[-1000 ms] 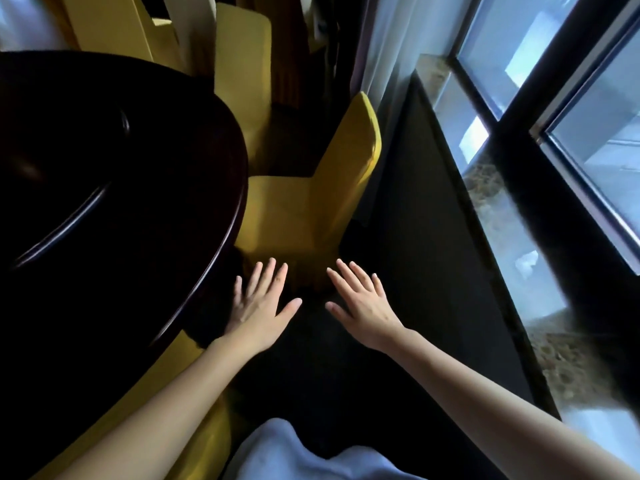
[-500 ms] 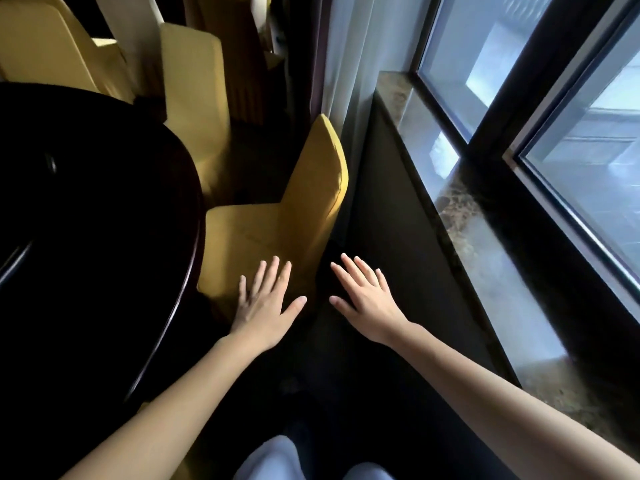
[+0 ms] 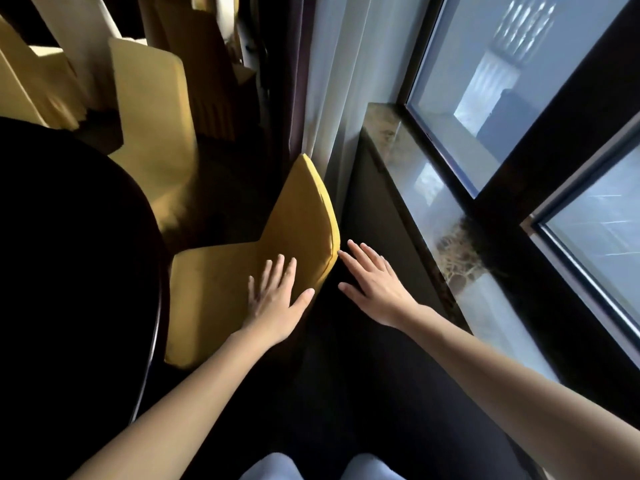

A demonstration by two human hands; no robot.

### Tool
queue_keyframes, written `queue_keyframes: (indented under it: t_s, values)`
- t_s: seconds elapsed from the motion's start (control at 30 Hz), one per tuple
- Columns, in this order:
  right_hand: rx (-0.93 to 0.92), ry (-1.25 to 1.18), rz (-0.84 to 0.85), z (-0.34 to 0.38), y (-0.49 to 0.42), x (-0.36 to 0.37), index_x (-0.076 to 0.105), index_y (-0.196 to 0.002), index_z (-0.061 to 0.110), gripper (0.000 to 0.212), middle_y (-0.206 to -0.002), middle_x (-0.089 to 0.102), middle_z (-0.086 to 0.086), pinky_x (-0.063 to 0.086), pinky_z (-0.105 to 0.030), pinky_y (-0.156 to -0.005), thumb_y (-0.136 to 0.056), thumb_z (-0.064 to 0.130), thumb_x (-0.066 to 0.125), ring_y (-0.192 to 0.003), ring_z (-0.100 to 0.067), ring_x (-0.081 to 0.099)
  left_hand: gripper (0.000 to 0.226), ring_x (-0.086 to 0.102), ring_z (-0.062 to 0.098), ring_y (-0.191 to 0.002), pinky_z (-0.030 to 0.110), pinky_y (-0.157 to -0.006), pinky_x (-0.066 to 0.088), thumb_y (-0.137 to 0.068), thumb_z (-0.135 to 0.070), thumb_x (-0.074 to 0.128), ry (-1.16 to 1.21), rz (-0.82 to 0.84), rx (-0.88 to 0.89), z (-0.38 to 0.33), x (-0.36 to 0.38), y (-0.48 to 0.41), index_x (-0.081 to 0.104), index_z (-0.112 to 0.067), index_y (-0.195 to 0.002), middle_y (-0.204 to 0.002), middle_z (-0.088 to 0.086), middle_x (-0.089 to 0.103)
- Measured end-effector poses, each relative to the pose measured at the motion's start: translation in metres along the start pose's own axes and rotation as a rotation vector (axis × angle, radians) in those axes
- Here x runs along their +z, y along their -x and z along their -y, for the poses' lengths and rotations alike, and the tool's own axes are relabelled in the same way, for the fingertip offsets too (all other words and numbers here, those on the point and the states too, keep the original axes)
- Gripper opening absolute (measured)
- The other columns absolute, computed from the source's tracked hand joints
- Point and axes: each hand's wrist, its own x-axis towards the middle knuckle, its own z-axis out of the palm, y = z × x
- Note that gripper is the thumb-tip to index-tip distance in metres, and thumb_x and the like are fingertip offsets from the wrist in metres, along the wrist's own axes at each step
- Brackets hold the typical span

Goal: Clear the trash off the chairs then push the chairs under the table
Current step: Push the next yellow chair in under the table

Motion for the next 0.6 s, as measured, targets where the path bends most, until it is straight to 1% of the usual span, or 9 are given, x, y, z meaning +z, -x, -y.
queue_keyframes:
  t_s: [0.1,0.27,0.4,0.5,0.6]
  values:
    - [0.000,0.043,0.019,-0.020,-0.030,-0.009,0.011,-0.152,0.029,0.065,-0.161,0.000,0.002,0.012,-0.046,-0.119,-0.096,0.052,0.037,-0.147,-0.021,-0.004,0.068,-0.015,0.016,-0.144,0.046,-0.113,-0.012,-0.093,-0.059,0.022,0.041,0.047,-0.004,-0.004,0.002,-0.027,-0.003,-0.030,-0.149,-0.159,-0.003,-0.011]
    - [-0.020,0.093,0.052,-0.051,-0.071,-0.021,0.013,-0.152,0.027,0.066,-0.161,0.001,0.000,0.013,-0.046,-0.119,-0.096,0.054,0.035,-0.148,-0.023,-0.002,0.070,-0.015,0.017,-0.144,0.045,-0.113,-0.011,-0.092,-0.061,0.021,0.091,0.132,-0.029,-0.014,0.008,-0.058,-0.006,-0.030,-0.148,-0.159,-0.004,-0.012]
    - [-0.030,0.132,0.103,-0.073,-0.120,-0.028,0.013,-0.151,0.028,0.065,-0.161,0.001,-0.001,0.012,-0.046,-0.119,-0.096,0.055,0.033,-0.148,-0.023,-0.003,0.071,-0.013,0.017,-0.145,0.044,-0.114,-0.010,-0.092,-0.061,0.022,0.246,0.182,-0.123,-0.033,0.014,-0.090,-0.007,-0.028,-0.149,-0.159,-0.003,-0.012]
    - [-0.087,0.185,0.147,-0.088,-0.168,-0.030,0.013,-0.151,0.030,0.066,-0.161,0.002,0.000,0.015,-0.048,-0.118,-0.095,0.055,0.037,-0.147,-0.024,-0.003,0.074,-0.011,0.019,-0.145,0.046,-0.115,-0.007,-0.091,-0.062,0.023,0.350,0.208,-0.197,-0.054,0.019,-0.117,-0.007,-0.027,-0.149,-0.159,-0.002,-0.011]
    - [-0.157,0.234,0.206,-0.101,-0.216,-0.034,0.012,-0.151,0.033,0.068,-0.161,0.001,0.001,0.016,-0.050,-0.117,-0.094,0.054,0.042,-0.147,-0.025,-0.003,0.075,-0.006,0.023,-0.146,0.049,-0.117,0.000,-0.091,-0.063,0.025,0.470,0.223,-0.293,-0.069,0.020,-0.149,-0.006,-0.027,-0.149,-0.159,0.000,-0.009]
